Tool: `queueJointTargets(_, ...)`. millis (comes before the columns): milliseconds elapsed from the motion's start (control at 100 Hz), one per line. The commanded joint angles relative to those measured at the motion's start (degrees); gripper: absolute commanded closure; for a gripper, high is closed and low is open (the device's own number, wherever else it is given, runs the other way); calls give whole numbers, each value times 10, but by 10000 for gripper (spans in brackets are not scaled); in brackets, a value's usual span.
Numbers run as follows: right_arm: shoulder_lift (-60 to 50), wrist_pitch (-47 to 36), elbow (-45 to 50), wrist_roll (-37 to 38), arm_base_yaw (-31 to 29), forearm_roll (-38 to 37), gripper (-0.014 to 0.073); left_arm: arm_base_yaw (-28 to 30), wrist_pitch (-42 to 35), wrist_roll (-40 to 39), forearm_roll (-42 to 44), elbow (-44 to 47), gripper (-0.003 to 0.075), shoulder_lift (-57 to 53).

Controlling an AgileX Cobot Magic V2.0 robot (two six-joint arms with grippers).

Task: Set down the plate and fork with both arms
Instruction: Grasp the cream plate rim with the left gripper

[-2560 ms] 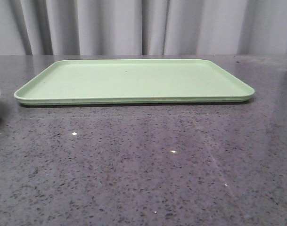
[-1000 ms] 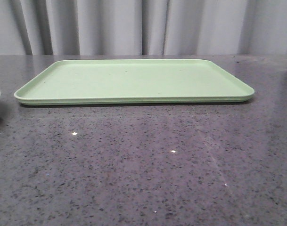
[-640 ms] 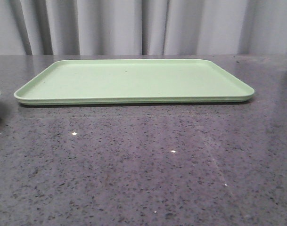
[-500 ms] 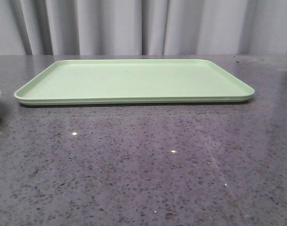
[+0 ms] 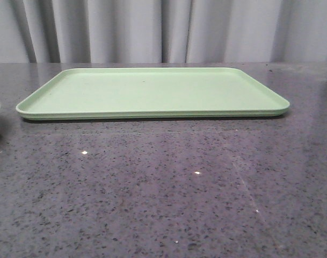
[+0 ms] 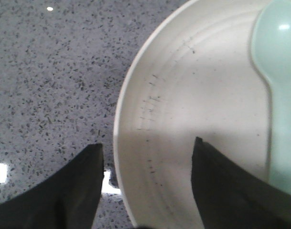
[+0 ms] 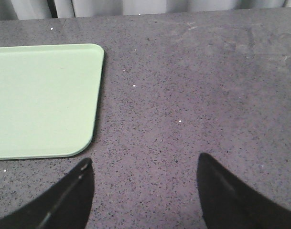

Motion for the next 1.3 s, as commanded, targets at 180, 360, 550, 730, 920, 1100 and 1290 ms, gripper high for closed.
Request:
queueJointTargets(180, 5, -38, -18, -7, 1, -2, 118, 43, -36, 20, -36, -19, 315, 9)
queueJointTargets(360, 5, -36, -18, -7, 1, -2, 118, 43, -33, 27, -49, -19, 315, 52)
queueJointTargets(550, 5, -36, -18, -7, 1, -2, 118, 43, -33, 27, -50, -19, 315, 71)
queueJointTargets(730, 5, -36, -18, -7, 1, -2, 118, 43, -33, 27, -53, -19, 407, 72)
queueJointTargets(920, 5, -36, -18, -7, 1, -2, 118, 43, -33, 27, -53, -19, 617, 72)
queueJointTargets(1100, 5, -36, -18, -7, 1, -2, 118, 43, -33, 27, -53, -19, 725, 72)
queueJointTargets(1290, 5, -36, -18, -7, 1, -1, 118, 43, -31, 27, -53, -19, 741, 71)
